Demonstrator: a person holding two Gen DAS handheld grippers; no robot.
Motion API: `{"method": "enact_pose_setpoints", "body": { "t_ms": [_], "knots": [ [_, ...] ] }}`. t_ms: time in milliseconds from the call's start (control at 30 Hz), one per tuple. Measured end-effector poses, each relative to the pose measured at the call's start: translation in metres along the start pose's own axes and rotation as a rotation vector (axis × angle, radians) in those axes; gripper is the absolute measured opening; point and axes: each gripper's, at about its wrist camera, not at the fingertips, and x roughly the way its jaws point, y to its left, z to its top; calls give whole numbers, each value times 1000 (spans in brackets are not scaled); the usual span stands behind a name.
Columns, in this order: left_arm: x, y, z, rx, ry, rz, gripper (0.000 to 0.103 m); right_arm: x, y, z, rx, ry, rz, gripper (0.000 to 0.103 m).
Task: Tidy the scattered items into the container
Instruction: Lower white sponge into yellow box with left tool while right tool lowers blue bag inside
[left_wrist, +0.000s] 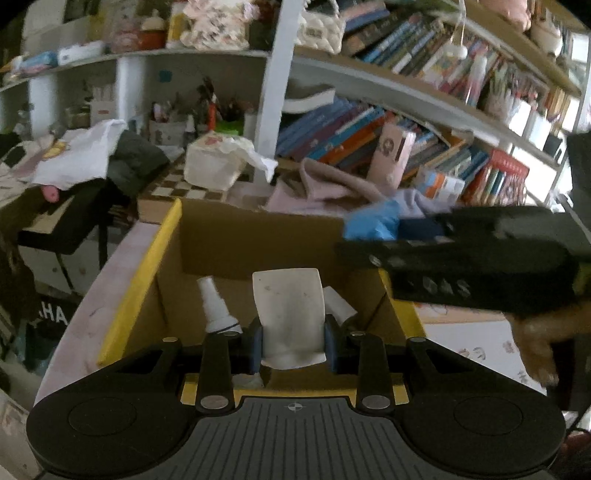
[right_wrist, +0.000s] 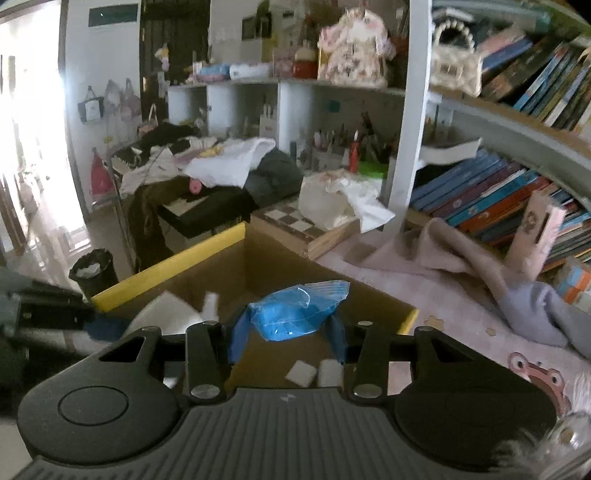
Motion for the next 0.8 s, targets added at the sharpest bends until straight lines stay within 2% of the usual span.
{"method": "enact_pose_setpoints", "body": {
  "t_ms": [267, 467, 633, 800],
  "knots": [
    [39, -6, 0, 34, 107, -50, 30, 66, -14, 11, 58, 123, 43, 42],
    [55, -11, -3, 51, 158, -73, 30, 108, -6, 10, -48, 257, 72, 42],
    [62, -15, -4, 54, 186, -86, 31, 127, -4, 4, -93, 342, 108, 42],
    [67, -18, -8, 57, 215, -93, 31, 132, -2, 3, -114, 384, 134, 42]
  ]
}}
